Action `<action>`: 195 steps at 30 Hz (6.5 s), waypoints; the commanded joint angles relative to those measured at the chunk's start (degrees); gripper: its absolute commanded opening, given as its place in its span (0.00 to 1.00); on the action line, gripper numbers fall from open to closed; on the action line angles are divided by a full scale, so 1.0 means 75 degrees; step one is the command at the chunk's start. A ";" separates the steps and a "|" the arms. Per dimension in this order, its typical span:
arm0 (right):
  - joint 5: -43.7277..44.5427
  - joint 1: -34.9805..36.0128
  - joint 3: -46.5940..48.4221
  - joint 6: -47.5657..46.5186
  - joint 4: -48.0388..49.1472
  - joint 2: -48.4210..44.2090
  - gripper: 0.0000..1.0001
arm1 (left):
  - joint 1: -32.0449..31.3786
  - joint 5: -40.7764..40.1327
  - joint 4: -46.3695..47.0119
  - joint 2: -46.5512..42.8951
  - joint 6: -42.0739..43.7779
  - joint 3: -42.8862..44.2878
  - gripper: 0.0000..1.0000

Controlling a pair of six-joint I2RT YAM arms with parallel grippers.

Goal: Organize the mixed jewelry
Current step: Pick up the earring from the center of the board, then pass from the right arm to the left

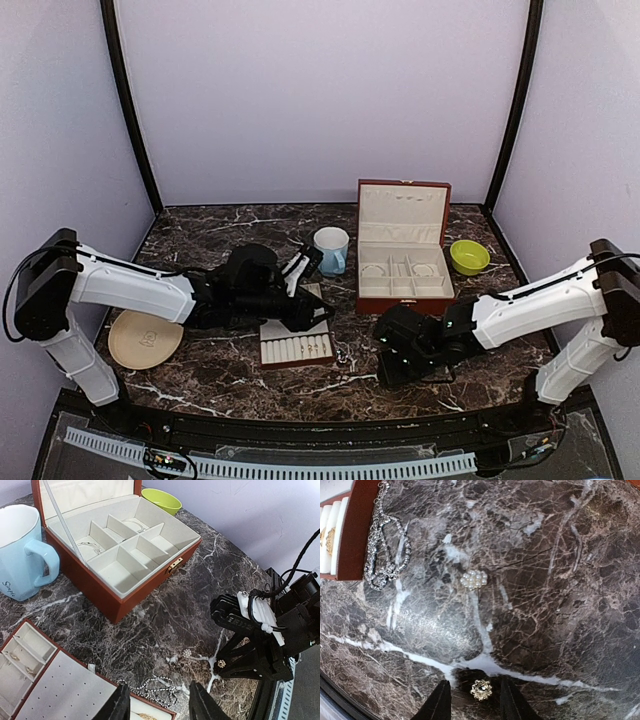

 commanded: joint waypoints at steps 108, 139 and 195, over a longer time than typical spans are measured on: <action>-0.3111 -0.1202 0.0855 -0.0812 0.9035 -0.0668 0.00 | 0.0432 0.2003 0.6501 -0.1649 -0.4592 -0.1414 0.38; -0.2886 -0.1191 0.0752 -0.0856 0.9043 -0.0808 0.00 | 0.0434 0.2205 0.6666 -0.1485 -0.4918 -0.1481 0.29; -0.3037 -0.1199 0.0693 -0.0740 0.9056 -0.0740 0.00 | 0.0432 0.2028 0.6803 -0.1530 -0.4839 -0.1637 0.15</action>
